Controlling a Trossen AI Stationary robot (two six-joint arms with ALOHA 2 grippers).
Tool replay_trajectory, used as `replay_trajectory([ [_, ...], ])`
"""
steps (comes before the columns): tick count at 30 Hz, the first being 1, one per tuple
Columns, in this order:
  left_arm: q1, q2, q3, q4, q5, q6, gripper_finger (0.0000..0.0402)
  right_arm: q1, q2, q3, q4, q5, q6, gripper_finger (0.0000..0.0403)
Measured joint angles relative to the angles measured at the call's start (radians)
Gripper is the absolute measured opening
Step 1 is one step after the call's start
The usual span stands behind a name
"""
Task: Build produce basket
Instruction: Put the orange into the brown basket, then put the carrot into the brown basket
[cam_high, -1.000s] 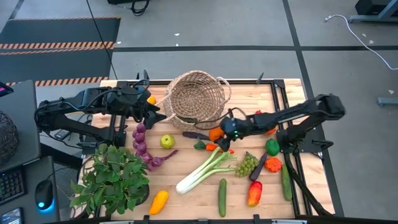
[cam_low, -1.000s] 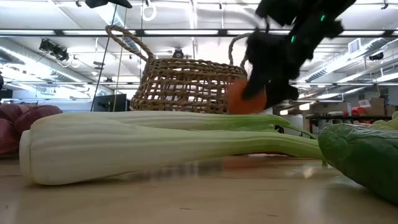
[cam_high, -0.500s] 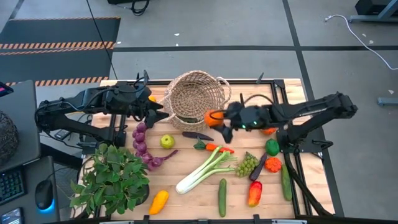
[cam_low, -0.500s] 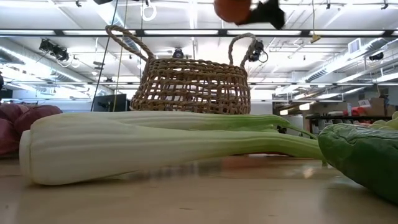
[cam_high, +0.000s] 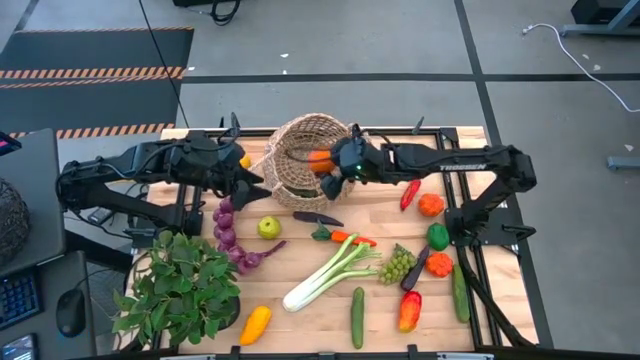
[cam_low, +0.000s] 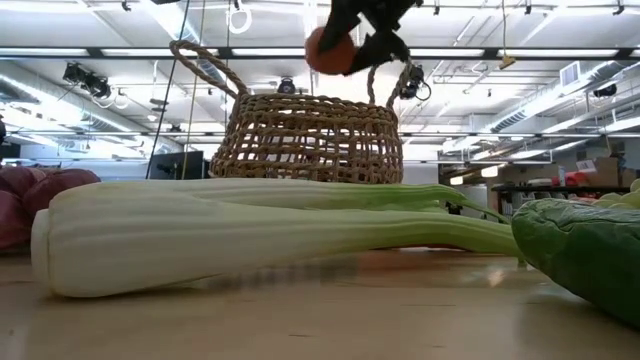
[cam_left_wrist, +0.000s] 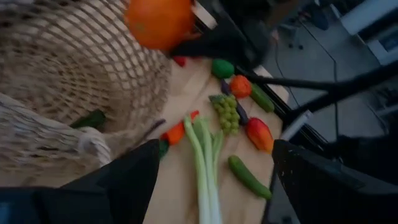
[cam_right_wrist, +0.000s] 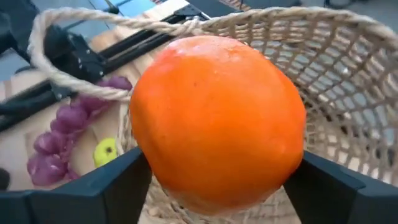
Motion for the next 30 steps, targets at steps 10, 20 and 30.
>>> replay_trajectory([
  [10,-0.067,-0.007,0.000,-0.031,0.004,0.049,0.0318,-0.036,0.004,0.001,-0.001,-0.090,-0.057,0.0390],
  [20,-0.070,-0.026,-0.001,-0.097,0.003,0.090,0.0318,0.104,-0.065,0.001,-0.300,-0.209,0.068,0.0394],
  [30,-0.066,-0.025,-0.001,-0.075,-0.047,0.110,0.0318,0.316,-0.062,-0.052,-0.518,-0.164,0.180,0.0393],
])
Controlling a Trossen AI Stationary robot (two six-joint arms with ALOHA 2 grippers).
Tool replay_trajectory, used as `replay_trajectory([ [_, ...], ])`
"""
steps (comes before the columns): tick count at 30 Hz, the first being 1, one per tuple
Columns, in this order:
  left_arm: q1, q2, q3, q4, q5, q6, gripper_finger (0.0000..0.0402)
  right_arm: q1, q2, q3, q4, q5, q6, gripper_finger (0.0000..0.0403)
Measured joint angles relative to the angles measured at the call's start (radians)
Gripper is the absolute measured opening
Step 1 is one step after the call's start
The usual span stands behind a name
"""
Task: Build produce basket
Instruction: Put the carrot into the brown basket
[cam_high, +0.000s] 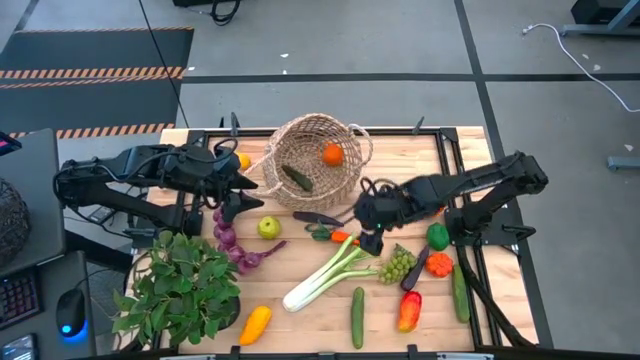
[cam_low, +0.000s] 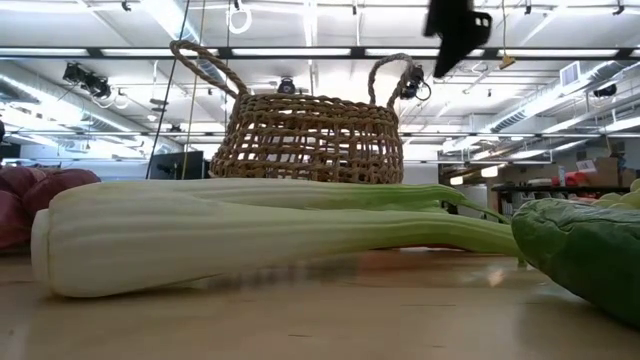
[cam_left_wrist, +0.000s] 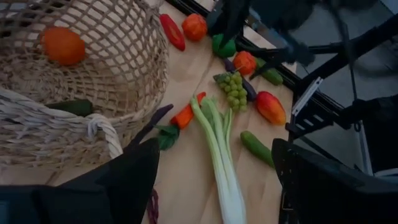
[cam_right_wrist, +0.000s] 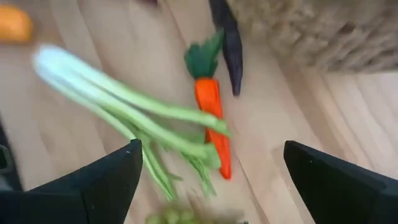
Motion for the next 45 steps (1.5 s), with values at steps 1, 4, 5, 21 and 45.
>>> replay_trajectory([
  [1,0.000,0.000,0.000,0.000,-0.002,0.000,0.0318,0.010,0.000,-0.020,0.001,0.002,0.000,0.0391],
  [4,0.000,0.000,0.000,0.004,-0.002,-0.016,0.0318,0.028,0.001,-0.099,0.052,0.006,-0.002,0.0386],
  [5,0.000,0.000,0.000,0.005,-0.002,-0.030,0.0318,0.030,0.002,-0.128,0.067,0.008,-0.004,0.0383],
  [21,-0.007,0.001,0.000,0.004,-0.003,-0.242,0.0318,-0.037,0.001,-0.528,0.576,-0.029,-0.112,0.0360],
  [45,-0.017,0.049,0.001,0.010,-0.002,-0.375,0.0318,-0.064,0.158,-0.642,0.910,-0.040,-0.063,0.0338],
])
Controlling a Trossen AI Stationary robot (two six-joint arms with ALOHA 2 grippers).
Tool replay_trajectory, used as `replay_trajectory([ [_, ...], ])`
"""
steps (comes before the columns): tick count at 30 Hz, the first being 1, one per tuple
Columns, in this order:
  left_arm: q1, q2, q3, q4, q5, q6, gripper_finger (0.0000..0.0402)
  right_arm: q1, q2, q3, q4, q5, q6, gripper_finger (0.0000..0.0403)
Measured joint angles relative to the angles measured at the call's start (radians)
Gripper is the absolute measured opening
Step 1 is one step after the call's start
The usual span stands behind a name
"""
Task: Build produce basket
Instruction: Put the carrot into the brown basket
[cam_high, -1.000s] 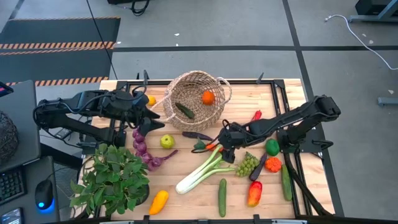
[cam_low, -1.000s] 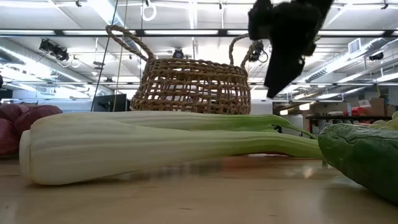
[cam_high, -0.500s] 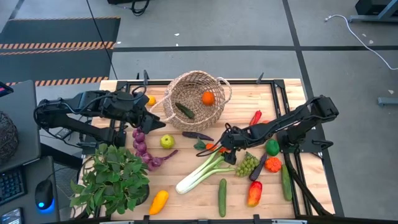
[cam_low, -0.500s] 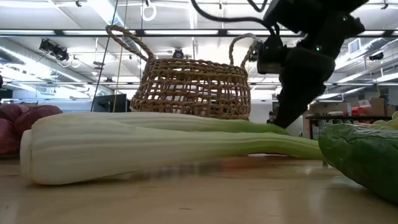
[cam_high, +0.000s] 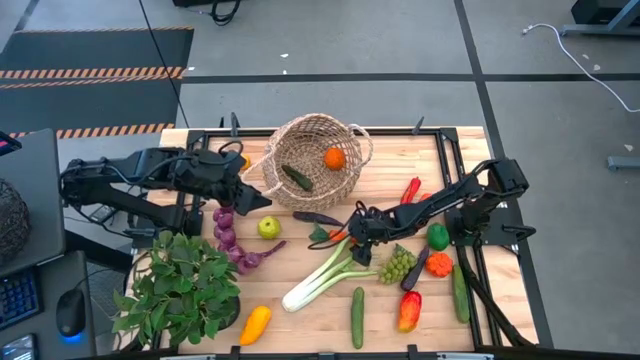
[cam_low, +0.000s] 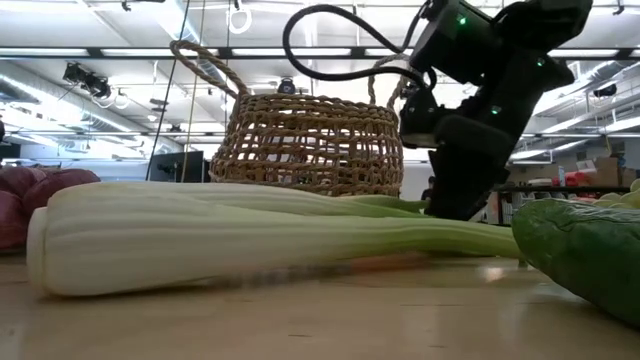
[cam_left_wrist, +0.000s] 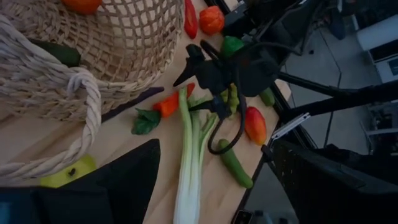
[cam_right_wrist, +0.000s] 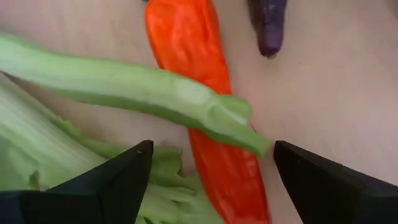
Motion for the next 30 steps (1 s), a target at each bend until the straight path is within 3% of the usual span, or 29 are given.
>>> replay_trajectory([
  [5,-0.009,0.010,0.000,0.004,0.001,0.005,0.0318,-0.001,-0.007,0.000,-0.005,0.000,0.017,0.0283],
  [16,-0.009,0.024,0.000,0.006,0.001,0.017,0.0318,-0.012,-0.008,0.006,-0.036,-0.068,0.010,0.0080],
  [20,-0.009,0.022,0.000,0.008,0.000,0.019,0.0318,-0.025,-0.046,0.008,-0.087,-0.106,0.021,0.0070],
  [30,-0.008,0.022,0.000,0.008,0.000,0.061,0.0318,-0.028,-0.234,0.192,-0.489,-0.068,-0.044,0.0073],
])
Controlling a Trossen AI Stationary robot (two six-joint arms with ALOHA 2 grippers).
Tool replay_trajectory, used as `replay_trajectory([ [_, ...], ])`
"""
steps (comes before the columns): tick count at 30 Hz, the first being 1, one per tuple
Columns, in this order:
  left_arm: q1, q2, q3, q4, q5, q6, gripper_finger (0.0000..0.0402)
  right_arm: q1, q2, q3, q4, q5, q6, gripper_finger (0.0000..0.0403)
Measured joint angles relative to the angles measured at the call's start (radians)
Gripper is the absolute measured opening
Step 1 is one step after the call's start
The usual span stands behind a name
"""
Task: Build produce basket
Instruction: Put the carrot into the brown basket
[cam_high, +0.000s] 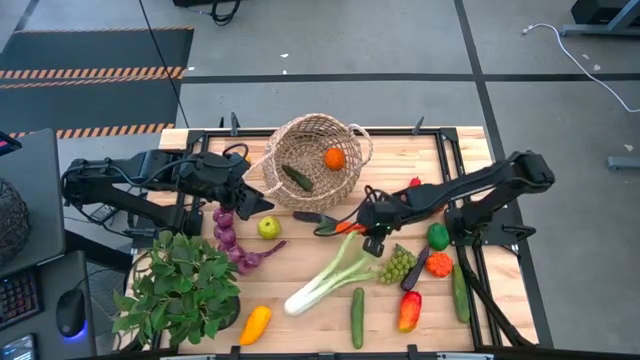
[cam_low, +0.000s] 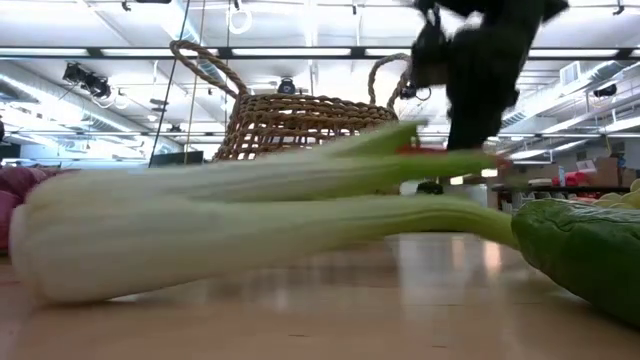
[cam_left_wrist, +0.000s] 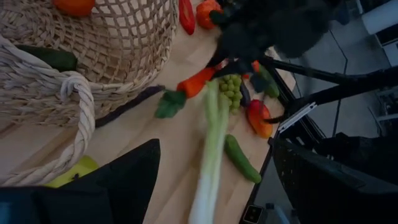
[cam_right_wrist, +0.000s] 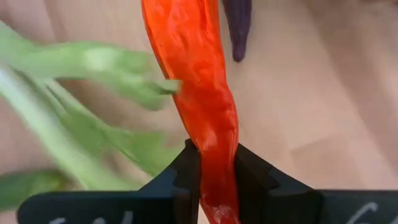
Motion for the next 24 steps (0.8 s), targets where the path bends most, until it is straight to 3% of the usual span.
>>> replay_trajectory([
  [7,0.000,0.000,0.000,0.001,0.000,0.003,0.0318,0.020,-0.074,0.205,-0.178,0.133,-0.038,0.0073],
  [15,0.000,0.000,0.000,0.004,0.000,0.011,0.0318,-0.049,-0.075,0.366,-0.095,0.366,-0.173,0.0074],
  [18,0.000,0.000,0.000,0.013,0.000,0.010,0.0318,-0.110,-0.068,0.366,-0.045,0.360,-0.185,0.0074],
  [24,0.000,0.000,0.000,0.052,0.000,0.010,0.0318,-0.218,-0.033,0.367,0.085,0.250,-0.186,0.0090],
])
